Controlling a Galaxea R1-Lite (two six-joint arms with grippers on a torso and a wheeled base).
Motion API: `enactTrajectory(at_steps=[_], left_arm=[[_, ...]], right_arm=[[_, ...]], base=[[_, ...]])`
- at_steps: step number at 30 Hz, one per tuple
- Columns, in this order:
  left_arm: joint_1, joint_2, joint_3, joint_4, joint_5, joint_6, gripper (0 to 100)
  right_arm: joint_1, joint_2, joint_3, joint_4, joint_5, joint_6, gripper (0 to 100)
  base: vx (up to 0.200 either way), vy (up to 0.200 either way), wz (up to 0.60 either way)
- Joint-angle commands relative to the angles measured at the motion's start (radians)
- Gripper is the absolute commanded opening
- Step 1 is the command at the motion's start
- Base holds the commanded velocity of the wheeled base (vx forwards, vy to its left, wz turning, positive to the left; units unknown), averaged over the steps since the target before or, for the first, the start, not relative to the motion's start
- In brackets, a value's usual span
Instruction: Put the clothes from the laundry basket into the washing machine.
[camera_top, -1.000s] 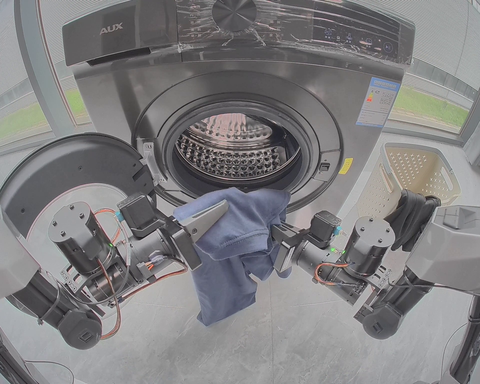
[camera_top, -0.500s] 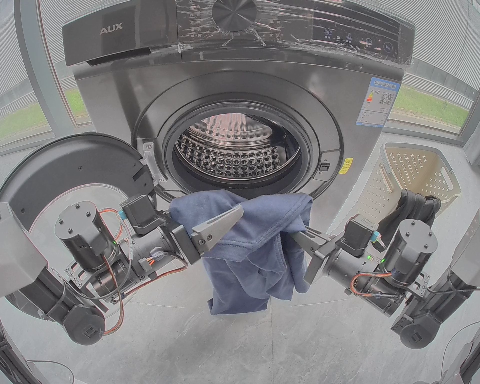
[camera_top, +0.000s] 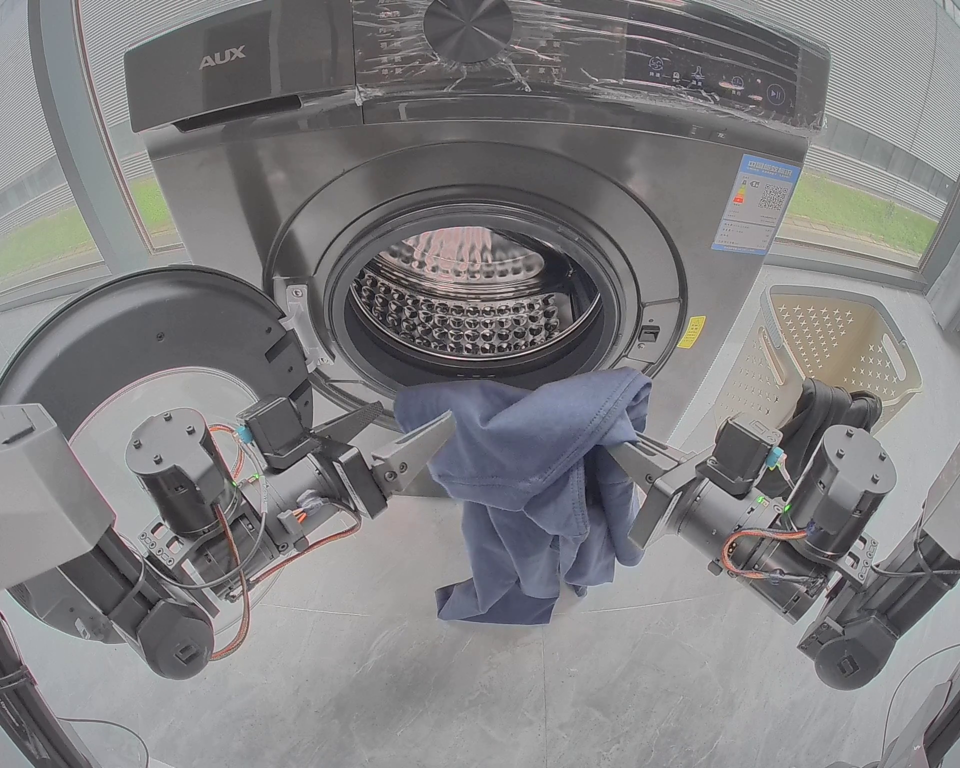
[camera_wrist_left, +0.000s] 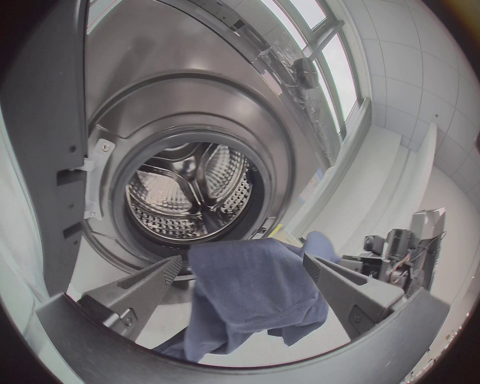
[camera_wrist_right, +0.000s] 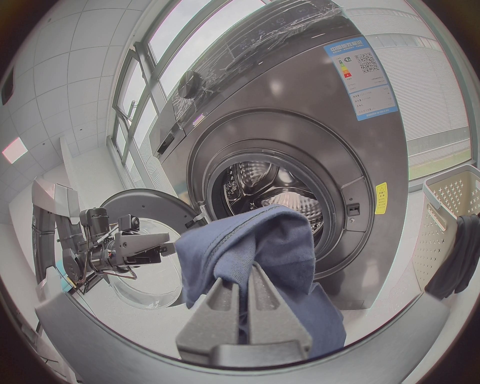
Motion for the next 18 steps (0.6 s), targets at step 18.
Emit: enactTrajectory(at_steps=[18], left_arm=[[-0.165, 0.045, 0.222, -0.007, -0.115, 0.049, 100]], right_arm=[[0.011, 0.086, -0.164, 0.032, -0.069, -0.001, 0]], base=[[0.0, 0.0, 0.0]])
